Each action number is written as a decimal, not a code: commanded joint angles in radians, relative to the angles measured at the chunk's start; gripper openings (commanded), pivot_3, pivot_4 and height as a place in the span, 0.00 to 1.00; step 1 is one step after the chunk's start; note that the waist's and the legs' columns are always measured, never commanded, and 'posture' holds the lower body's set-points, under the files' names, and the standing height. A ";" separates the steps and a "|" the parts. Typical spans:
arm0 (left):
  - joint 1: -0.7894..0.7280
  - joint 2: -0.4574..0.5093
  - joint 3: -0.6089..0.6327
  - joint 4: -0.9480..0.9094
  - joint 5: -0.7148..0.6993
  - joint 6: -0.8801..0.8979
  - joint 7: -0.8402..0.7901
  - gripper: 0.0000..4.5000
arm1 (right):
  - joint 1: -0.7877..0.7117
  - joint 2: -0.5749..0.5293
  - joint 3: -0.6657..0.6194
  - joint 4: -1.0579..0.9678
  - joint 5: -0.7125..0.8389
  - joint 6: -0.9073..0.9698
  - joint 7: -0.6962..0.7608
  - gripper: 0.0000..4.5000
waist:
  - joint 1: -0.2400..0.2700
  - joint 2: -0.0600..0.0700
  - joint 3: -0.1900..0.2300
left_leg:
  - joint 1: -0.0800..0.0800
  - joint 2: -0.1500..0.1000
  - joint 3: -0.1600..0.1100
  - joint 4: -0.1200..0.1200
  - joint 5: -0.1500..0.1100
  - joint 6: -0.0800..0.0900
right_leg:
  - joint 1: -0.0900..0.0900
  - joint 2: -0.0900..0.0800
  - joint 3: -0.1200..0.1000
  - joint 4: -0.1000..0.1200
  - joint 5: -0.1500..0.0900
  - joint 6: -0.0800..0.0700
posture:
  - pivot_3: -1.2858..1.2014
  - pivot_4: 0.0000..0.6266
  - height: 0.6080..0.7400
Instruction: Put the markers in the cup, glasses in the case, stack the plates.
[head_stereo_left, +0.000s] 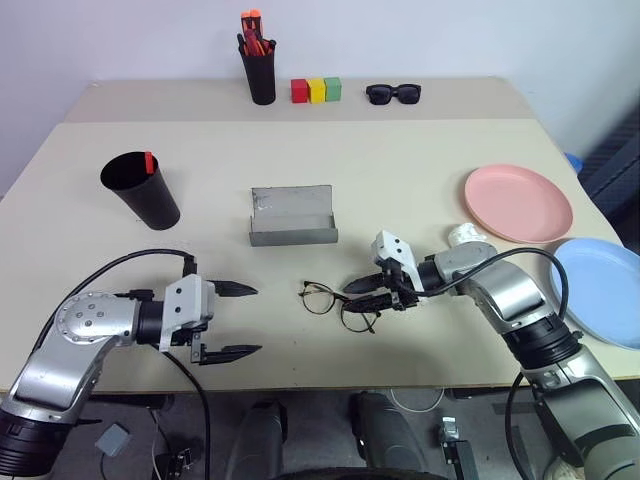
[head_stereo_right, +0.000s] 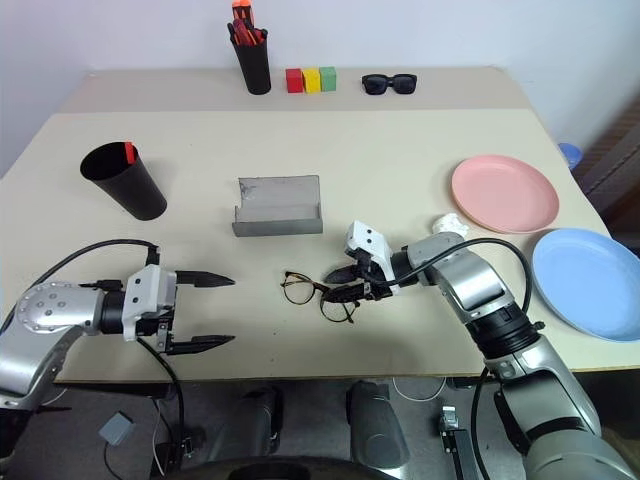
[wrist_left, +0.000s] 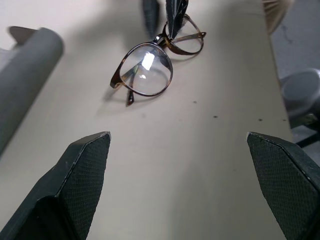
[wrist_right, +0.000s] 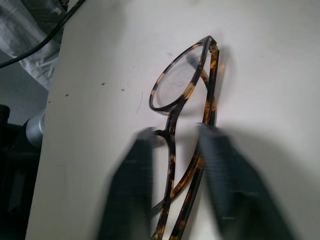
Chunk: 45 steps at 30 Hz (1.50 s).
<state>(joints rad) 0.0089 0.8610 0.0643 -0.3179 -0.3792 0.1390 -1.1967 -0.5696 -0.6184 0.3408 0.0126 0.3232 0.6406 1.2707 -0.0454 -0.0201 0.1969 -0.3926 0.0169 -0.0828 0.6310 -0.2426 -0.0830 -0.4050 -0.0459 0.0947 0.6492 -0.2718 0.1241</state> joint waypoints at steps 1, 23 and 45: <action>0.011 0.010 0.022 -0.012 0.002 -0.021 0.003 1.00 | -0.020 -0.019 0.001 -0.035 -0.003 0.013 0.012 0.09 | 0.000 0.000 0.000 | 0.000 0.000 0.000 0.000 0.000 0.000 | 0.000 0.000 0.000 0.000 0.000 0.000 | 0.52 0.24 1.00; 0.014 -0.006 -0.005 -0.001 0.023 -0.036 0.023 1.00 | -0.054 0.001 0.047 -0.078 -0.002 0.054 0.017 0.09 | 0.000 0.000 0.000 | 0.000 0.000 0.000 0.000 0.000 0.000 | 0.000 0.000 0.000 0.000 0.000 -0.001 | 0.52 0.24 1.00; 0.059 -0.004 -0.006 -0.039 0.024 -0.030 0.058 1.00 | -0.065 -0.005 0.092 -0.084 -0.013 0.068 0.052 0.09 | 0.000 0.000 0.000 | 0.000 0.000 0.000 0.000 0.000 0.000 | 0.000 0.000 0.000 0.000 -0.001 -0.001 | 0.52 0.24 1.00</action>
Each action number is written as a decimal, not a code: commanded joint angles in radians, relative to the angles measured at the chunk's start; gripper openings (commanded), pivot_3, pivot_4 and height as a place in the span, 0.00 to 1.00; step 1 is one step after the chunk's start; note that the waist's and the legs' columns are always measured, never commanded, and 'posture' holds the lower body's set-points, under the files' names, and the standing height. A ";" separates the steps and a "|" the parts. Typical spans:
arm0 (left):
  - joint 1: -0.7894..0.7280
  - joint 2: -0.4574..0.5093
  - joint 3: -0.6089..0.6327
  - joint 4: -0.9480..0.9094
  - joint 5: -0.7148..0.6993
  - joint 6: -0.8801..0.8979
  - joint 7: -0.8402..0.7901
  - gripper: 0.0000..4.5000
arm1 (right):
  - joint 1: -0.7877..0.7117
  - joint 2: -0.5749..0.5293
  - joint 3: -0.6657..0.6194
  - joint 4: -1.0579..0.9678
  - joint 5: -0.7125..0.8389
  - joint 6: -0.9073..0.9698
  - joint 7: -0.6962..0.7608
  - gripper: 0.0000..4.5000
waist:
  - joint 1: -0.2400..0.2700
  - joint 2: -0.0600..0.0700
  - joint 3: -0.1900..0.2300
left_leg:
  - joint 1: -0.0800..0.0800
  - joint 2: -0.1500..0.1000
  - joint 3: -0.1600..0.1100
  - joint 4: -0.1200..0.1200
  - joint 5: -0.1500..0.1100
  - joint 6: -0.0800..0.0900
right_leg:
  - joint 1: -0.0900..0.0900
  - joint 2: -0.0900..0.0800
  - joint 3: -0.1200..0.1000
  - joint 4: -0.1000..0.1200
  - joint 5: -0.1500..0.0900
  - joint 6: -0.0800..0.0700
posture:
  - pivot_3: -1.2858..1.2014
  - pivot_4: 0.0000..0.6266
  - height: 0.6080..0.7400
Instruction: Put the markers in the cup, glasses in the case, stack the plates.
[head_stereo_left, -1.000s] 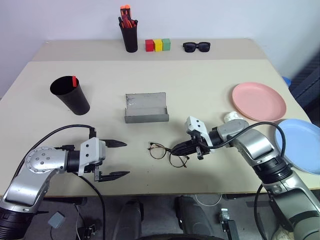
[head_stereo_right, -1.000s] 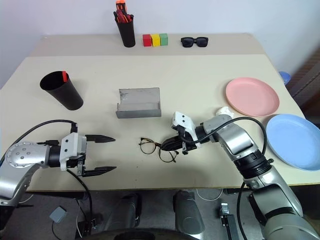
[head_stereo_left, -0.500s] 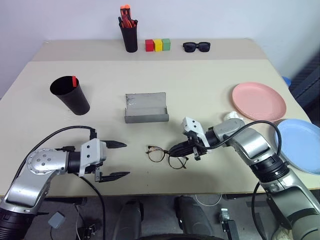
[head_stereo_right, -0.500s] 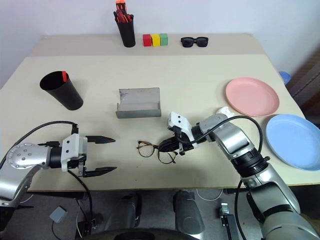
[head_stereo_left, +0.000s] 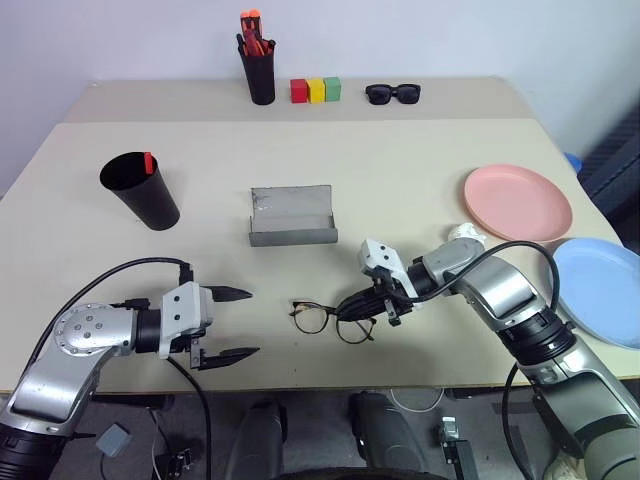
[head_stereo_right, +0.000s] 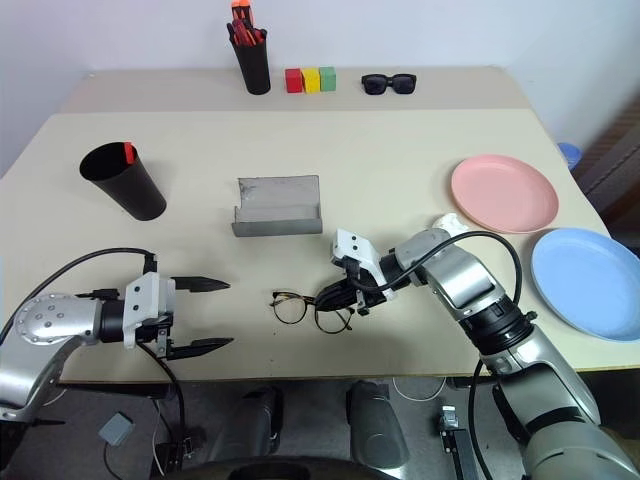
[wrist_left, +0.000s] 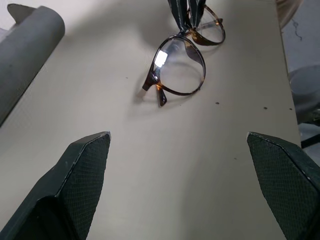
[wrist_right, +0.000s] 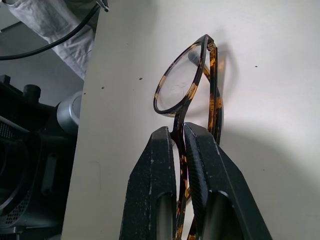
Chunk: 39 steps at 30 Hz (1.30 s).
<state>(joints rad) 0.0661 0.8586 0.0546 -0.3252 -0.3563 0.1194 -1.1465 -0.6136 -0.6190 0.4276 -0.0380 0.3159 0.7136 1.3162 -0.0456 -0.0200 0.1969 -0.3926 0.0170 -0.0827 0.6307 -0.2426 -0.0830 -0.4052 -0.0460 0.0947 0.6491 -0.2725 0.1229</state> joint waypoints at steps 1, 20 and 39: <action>0.003 -0.002 0.003 -0.033 0.002 -0.011 0.009 1.00 | -0.021 -0.004 0.007 -0.034 -0.008 -0.007 0.005 0.09 | 0.000 0.000 0.000 | 0.000 0.000 0.000 0.000 0.000 0.000 | 0.000 0.000 0.000 0.000 0.000 0.000 | 0.52 0.24 1.00; -0.004 -0.011 -0.008 -0.030 0.011 -0.011 0.027 1.00 | -0.007 0.000 -0.001 -0.040 -0.021 -0.014 -0.013 0.04 | 0.000 0.000 0.000 | 0.000 0.000 0.000 0.000 0.000 0.000 | 0.000 0.000 0.000 0.000 0.000 -0.001 | 0.52 0.24 1.00; -0.005 -0.012 -0.005 -0.038 0.013 0.002 0.030 1.00 | -0.009 0.021 -0.024 -0.005 -0.031 -0.056 -0.053 0.04 | -0.001 0.000 0.000 | 0.000 0.000 0.000 0.000 0.000 0.000 | 0.000 0.000 0.000 0.000 0.000 -0.001 | 0.52 0.24 1.00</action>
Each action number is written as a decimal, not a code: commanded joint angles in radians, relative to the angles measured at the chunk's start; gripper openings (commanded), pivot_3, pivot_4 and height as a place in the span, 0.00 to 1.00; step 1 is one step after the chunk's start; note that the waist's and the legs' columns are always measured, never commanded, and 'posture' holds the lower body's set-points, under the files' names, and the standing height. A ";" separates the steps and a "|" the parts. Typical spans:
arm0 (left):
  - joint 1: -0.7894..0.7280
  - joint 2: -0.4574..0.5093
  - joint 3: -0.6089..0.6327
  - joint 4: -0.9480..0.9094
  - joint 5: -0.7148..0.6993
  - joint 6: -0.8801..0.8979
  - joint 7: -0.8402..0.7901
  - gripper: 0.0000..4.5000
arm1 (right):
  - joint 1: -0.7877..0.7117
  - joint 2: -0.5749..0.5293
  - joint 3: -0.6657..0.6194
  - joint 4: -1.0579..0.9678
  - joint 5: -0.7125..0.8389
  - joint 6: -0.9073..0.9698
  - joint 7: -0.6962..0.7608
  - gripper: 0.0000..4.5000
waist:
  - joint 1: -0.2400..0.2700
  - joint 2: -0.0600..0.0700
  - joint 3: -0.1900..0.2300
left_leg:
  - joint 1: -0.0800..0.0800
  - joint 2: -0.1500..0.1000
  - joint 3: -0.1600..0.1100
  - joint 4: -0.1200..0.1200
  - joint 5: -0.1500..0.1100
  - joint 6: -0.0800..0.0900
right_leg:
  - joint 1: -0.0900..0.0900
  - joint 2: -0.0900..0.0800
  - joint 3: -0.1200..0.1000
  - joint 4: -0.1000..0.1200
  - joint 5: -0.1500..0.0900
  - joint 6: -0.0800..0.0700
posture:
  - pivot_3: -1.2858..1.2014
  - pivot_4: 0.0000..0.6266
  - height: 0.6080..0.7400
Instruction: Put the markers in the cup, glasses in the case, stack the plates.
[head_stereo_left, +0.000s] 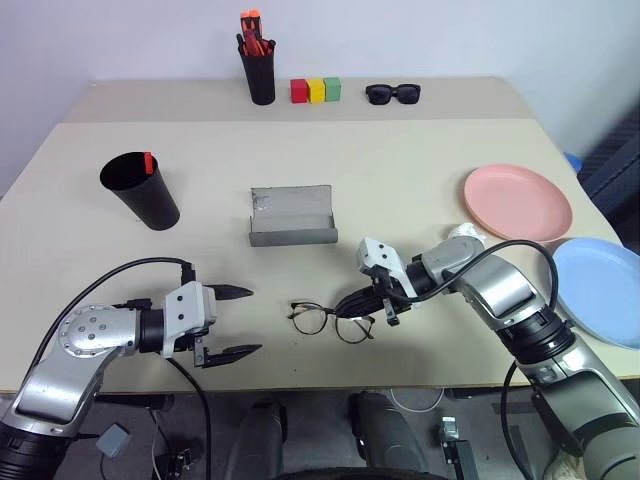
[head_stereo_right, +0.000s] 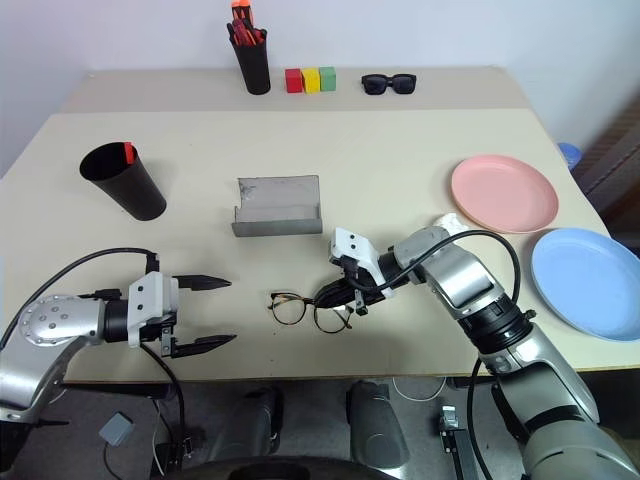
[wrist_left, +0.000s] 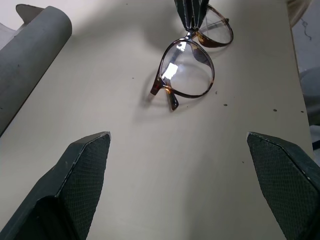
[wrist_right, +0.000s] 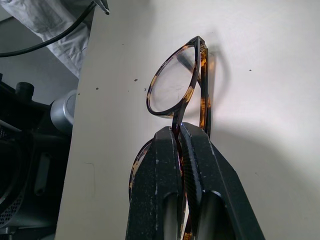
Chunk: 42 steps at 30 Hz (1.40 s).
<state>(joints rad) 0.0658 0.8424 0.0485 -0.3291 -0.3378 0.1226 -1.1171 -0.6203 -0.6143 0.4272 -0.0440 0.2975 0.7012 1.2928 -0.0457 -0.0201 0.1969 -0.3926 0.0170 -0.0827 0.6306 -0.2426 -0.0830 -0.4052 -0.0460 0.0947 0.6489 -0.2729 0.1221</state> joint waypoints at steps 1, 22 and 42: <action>-0.005 0.004 0.001 -0.035 -0.005 -0.001 0.001 1.00 | -0.002 0.019 -0.024 0.004 -0.015 -0.050 -0.035 0.04 | -0.001 0.000 0.000 | 0.000 0.000 0.000 0.000 0.000 0.000 | 0.000 0.000 0.000 0.000 0.000 0.000 | 0.52 0.24 1.00; 0.021 0.005 0.015 -0.066 -0.010 0.022 0.016 1.00 | -0.014 0.052 -0.024 0.024 -0.010 -0.049 -0.057 0.51 | 0.000 0.000 0.000 | 0.000 0.000 0.000 0.000 0.000 0.000 | 0.000 0.000 0.000 0.000 0.000 0.000 | 0.52 0.24 1.00; 0.022 0.001 0.010 -0.068 -0.010 0.024 0.024 1.00 | -0.007 0.027 0.004 -0.020 -0.008 0.013 -0.004 0.39 | 0.000 0.000 0.000 | 0.000 0.000 0.000 0.000 0.000 0.000 | 0.000 0.000 0.000 -0.001 0.000 0.000 | 0.52 0.24 1.00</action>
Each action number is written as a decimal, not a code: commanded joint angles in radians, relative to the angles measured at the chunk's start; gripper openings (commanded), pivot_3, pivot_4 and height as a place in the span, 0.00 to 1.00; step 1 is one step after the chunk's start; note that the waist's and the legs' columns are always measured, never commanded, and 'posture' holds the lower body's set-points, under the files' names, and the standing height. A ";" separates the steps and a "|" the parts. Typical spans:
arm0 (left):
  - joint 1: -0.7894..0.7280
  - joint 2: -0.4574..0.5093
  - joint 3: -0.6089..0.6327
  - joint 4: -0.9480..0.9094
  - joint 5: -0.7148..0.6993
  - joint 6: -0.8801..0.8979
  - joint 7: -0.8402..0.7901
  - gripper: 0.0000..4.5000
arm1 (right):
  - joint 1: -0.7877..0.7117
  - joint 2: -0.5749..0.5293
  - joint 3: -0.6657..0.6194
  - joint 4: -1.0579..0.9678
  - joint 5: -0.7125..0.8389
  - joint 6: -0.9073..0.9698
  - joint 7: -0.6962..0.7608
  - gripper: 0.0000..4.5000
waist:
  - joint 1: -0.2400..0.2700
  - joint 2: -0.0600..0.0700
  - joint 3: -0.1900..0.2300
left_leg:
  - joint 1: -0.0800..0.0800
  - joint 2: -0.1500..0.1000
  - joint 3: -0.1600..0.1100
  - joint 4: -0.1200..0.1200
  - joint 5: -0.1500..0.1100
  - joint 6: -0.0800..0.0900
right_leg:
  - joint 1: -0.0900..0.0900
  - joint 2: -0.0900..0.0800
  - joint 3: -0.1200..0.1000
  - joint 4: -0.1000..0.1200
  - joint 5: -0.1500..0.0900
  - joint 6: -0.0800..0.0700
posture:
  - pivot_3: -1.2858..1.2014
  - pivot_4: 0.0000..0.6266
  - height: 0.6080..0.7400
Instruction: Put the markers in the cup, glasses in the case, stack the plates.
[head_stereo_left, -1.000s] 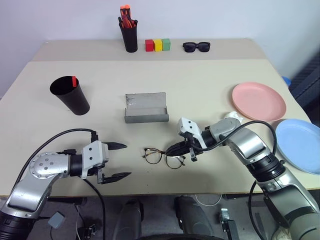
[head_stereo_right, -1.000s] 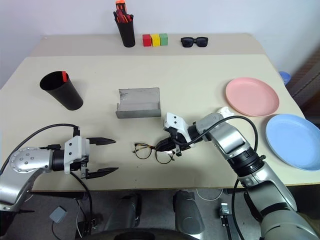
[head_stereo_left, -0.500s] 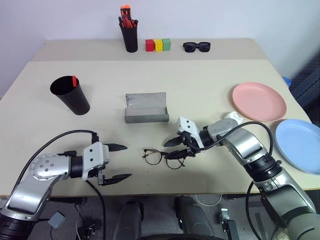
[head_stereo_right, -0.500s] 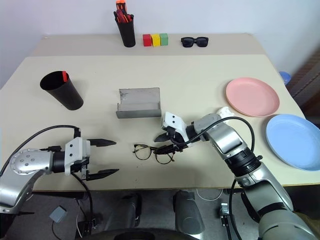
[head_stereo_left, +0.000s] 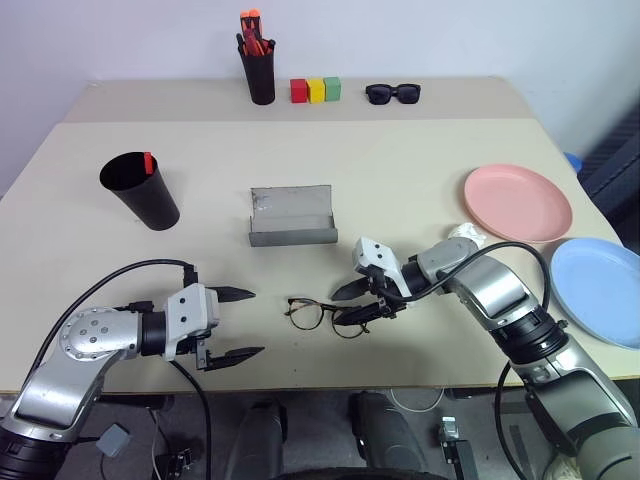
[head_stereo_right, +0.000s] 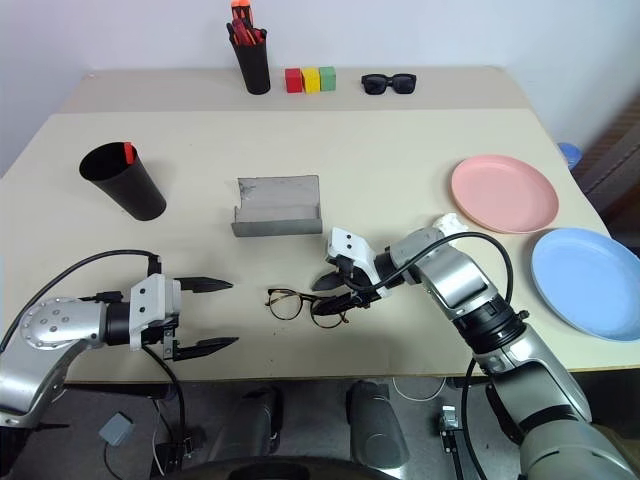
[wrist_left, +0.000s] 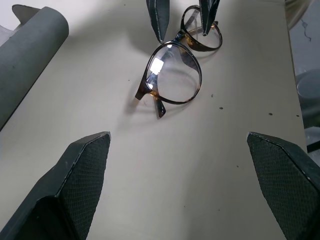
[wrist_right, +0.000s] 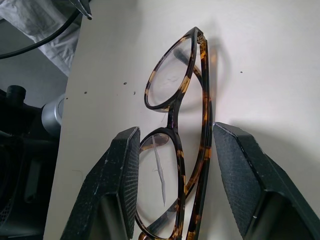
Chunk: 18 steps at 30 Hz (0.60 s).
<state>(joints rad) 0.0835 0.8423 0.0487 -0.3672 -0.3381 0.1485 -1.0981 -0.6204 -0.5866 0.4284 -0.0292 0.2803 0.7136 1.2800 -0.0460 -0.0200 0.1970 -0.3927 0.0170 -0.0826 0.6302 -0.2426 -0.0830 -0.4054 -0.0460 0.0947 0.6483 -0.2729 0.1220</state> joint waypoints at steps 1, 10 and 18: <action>0.006 0.001 0.011 -0.031 -0.010 -0.001 0.006 1.00 | -0.006 0.000 0.005 -0.034 0.009 0.000 0.009 0.32 | 0.000 0.000 0.000 | 0.000 0.000 0.000 0.000 0.000 0.000 | 0.000 0.000 0.000 0.000 0.000 0.000 | 0.52 0.24 1.00; 0.026 0.007 0.027 -0.041 -0.014 -0.002 0.016 1.00 | -0.008 0.006 0.028 -0.028 0.005 0.000 0.023 0.01 | -0.001 -0.001 -0.001 | 0.001 0.000 0.000 0.000 0.000 0.000 | 0.001 0.000 0.000 0.000 0.000 0.000 | 0.52 0.24 1.00; 0.044 0.005 0.044 -0.046 -0.014 -0.003 0.028 1.00 | -0.024 -0.001 0.011 -0.003 0.001 -0.027 0.029 0.01 | -0.001 -0.001 0.000 | 0.001 0.000 0.000 0.000 0.000 0.000 | 0.000 0.000 0.000 0.000 0.000 -0.001 | 0.52 0.24 1.00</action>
<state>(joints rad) 0.1226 0.8430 0.0646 -0.3849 -0.3389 0.1485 -1.0744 -0.6302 -0.5790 0.4435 -0.0430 0.2979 0.6997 1.3143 -0.0473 -0.0205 0.1965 -0.3919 0.0174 -0.0823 0.6301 -0.2426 -0.0830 -0.4050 -0.0458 0.0947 0.6481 -0.2730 0.1214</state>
